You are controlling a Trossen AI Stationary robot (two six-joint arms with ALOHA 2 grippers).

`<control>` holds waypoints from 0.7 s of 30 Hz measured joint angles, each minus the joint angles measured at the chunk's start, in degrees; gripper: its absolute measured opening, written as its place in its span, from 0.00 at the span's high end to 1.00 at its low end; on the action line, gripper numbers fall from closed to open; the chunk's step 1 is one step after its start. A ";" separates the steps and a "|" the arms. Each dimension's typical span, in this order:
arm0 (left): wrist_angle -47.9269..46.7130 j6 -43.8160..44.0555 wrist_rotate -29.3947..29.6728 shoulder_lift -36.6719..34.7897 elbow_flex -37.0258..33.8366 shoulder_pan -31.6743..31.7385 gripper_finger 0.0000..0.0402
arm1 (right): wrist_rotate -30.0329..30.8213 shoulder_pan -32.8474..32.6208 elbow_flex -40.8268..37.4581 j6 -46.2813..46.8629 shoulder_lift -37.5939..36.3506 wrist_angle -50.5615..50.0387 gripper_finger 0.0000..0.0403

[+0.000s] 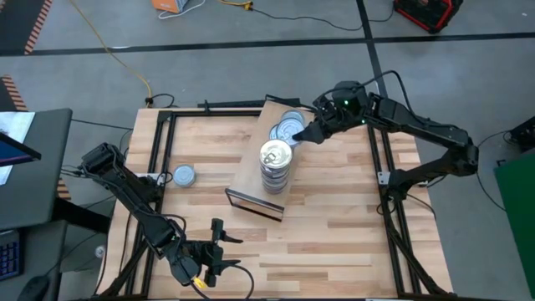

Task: Stack canned seafood by type on shelf
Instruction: Stack the blue tuna can on top of the blue tuna can on the shelf

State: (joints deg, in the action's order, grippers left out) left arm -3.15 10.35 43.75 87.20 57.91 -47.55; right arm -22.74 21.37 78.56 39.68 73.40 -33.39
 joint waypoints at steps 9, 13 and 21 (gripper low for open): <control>-1.36 0.00 -0.24 0.00 1.41 0.00 0.38 | 0.02 -0.27 0.04 -0.82 -0.01 0.48 0.34; -2.85 0.00 -0.28 0.00 2.56 0.02 0.38 | 0.02 -0.46 0.04 -0.24 -0.01 0.18 0.34; -3.94 -0.09 -0.05 0.00 3.21 0.29 0.38 | 1.40 -0.22 0.04 3.41 0.03 -0.44 0.34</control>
State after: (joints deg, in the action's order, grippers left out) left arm -7.09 10.26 43.69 87.20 61.12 -47.26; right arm -21.34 21.15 78.61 43.09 73.43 -33.83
